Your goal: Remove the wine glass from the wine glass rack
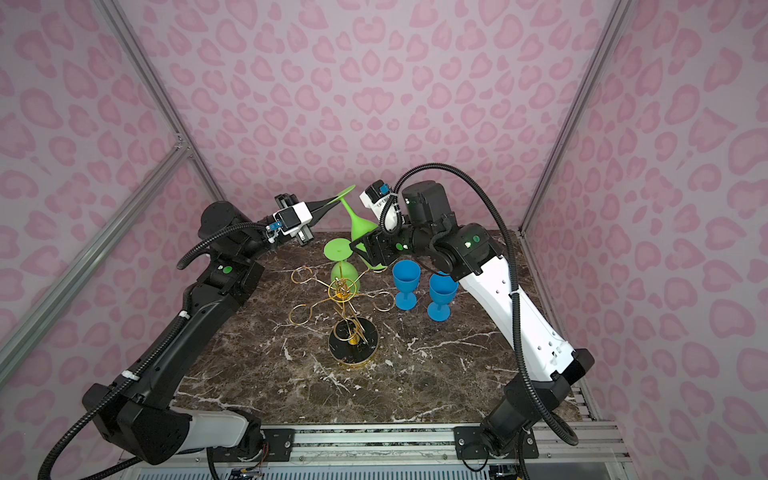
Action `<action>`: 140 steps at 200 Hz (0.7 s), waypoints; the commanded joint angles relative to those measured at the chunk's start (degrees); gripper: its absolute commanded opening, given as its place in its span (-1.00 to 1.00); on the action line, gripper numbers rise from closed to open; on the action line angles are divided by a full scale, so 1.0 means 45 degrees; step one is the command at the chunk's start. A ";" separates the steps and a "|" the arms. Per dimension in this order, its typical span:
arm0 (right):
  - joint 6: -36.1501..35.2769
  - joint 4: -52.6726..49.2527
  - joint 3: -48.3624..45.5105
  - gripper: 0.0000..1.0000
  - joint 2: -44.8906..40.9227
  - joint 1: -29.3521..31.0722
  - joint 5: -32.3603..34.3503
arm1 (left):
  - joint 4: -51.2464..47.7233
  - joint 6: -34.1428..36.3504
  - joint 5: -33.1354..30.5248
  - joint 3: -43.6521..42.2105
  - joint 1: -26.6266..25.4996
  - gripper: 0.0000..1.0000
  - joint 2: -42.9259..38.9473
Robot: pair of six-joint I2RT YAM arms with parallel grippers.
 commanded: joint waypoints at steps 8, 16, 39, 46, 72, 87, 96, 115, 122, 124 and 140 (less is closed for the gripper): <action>-0.0062 0.0670 -0.0233 0.42 -0.0316 0.0042 -0.0303 | 0.0428 -0.1001 -0.0428 0.0128 -0.0018 -0.94 -0.0096; -0.0006 0.0805 -0.0334 0.49 -0.0509 0.0033 -0.0298 | 0.0427 -0.1197 -0.0580 0.0158 -0.0018 -0.94 -0.0094; 0.0134 0.1583 -0.1043 0.72 -0.1284 -0.0015 -0.0458 | 0.0359 -0.1653 -0.0816 0.0187 -0.0018 -0.94 -0.0127; 0.0224 0.1904 -0.1334 0.75 -0.1576 -0.0073 -0.0515 | 0.0340 -0.1747 -0.0844 0.0169 -0.0018 -0.94 -0.0125; 0.0582 0.2926 -0.2367 0.87 -0.2582 -0.0385 -0.0833 | 0.0367 -0.2206 -0.1166 0.0148 -0.0004 -0.94 -0.0085; 0.0845 0.3422 -0.2926 0.93 -0.3191 -0.0699 -0.1029 | 0.0384 -0.2627 -0.1322 0.0187 0.0037 -0.94 -0.0018; 0.1007 0.3677 -0.3259 0.95 -0.3533 -0.0937 -0.1193 | 0.0407 -0.2830 -0.1303 0.0187 0.0058 -0.94 0.0006; 0.1295 0.3961 -0.3763 0.95 -0.4152 -0.1591 -0.1633 | 0.0408 -0.3258 -0.1426 0.0207 0.0099 -0.94 0.0137; 0.1344 0.4016 -0.3926 0.95 -0.4393 -0.1835 -0.1793 | 0.0455 -0.3482 -0.1520 0.0224 0.0133 -0.94 0.0178; 0.1351 0.4026 -0.3977 0.95 -0.4455 -0.1901 -0.1853 | 0.0464 -0.3558 -0.1548 0.0236 0.0136 -0.94 0.0206; 0.1369 0.4157 -0.4474 0.95 -0.5070 -0.2362 -0.2055 | 0.0486 -0.4261 -0.1822 0.0367 0.0257 -0.94 0.0403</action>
